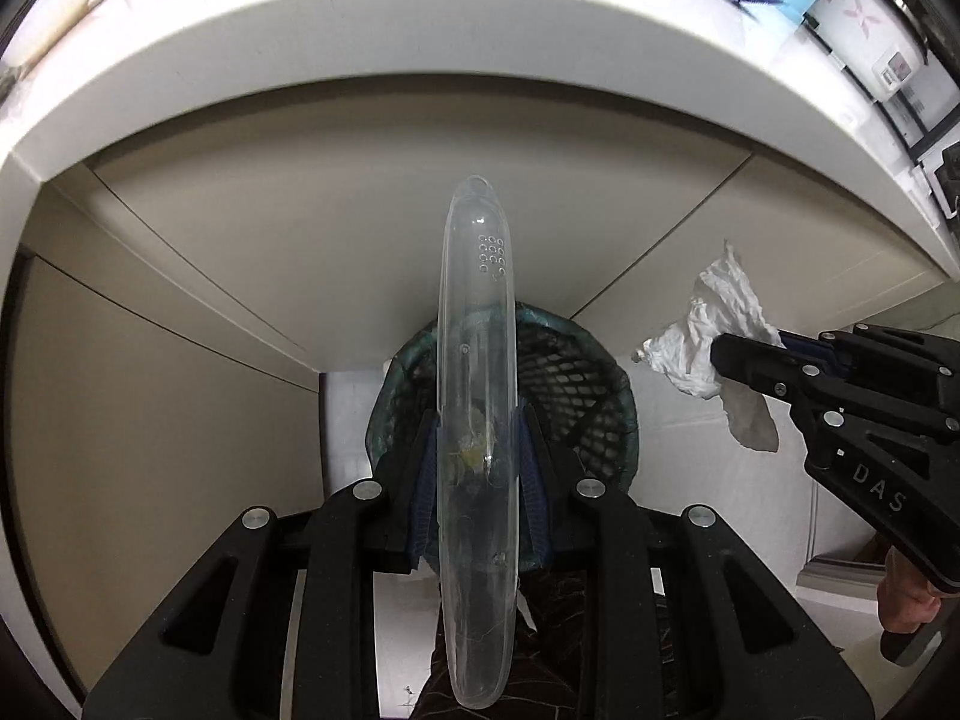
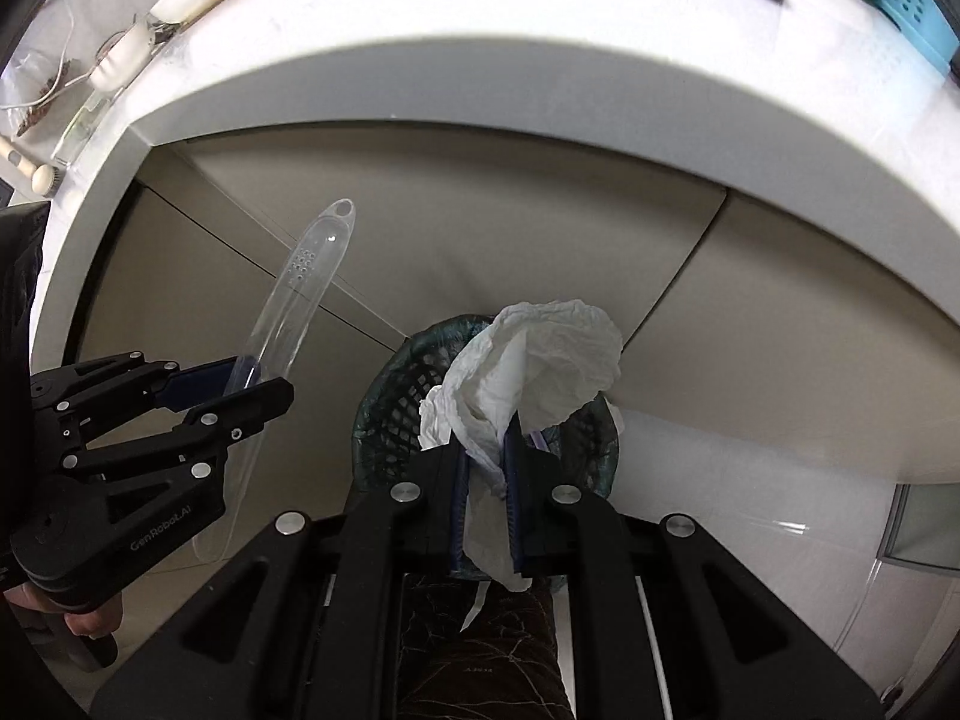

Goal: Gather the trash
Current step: 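Carry the clear tube and white tissue down over the black wastebasket, then open the left tool to drop the clear tube while the right tool drops the tissue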

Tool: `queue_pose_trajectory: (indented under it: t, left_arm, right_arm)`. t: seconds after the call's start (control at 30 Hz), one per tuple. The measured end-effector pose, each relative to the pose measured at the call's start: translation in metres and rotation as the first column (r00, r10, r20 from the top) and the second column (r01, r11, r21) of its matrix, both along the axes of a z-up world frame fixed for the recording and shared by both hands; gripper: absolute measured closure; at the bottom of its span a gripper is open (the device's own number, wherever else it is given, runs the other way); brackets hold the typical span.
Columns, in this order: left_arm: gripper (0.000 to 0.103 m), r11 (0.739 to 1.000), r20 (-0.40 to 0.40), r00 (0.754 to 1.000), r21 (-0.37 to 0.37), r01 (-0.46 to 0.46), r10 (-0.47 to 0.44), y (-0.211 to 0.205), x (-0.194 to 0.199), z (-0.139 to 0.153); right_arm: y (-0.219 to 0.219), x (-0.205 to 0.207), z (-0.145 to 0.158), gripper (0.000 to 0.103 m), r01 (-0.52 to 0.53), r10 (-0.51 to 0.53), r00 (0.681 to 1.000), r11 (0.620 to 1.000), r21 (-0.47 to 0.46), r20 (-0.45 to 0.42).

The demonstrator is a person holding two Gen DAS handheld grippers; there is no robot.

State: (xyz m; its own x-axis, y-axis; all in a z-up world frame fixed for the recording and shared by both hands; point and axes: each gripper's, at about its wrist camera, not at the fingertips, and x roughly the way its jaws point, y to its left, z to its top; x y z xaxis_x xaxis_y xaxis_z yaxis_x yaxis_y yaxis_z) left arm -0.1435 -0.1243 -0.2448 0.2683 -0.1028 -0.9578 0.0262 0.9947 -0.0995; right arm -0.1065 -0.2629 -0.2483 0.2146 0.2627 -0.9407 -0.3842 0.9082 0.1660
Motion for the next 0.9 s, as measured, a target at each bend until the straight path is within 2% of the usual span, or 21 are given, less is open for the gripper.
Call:
queue_pose_trajectory:
  t: [0.47,0.77,0.9]
  left_arm:
    - [0.078,0.997,-0.06,0.996,0.026,0.068,-0.066,-0.025,0.016,-0.025]
    - [0.076,0.995,-0.058,0.994,0.018,0.096,-0.095,-0.036,0.02,-0.034]
    - [0.067,0.997,-0.044,0.996,0.016,0.081,-0.08,-0.032,0.014,-0.03]
  right_arm:
    - [-0.031,0.003,-0.006,0.093,0.057,-0.057,0.998,0.998,0.0,-0.017]
    - [-0.023,0.003,-0.005,0.093,0.061,-0.061,0.998,0.998,-0.005,-0.014]
    - [-0.022,0.0,-0.009,0.093,0.053,-0.053,0.999,0.999,0.0,-0.013]
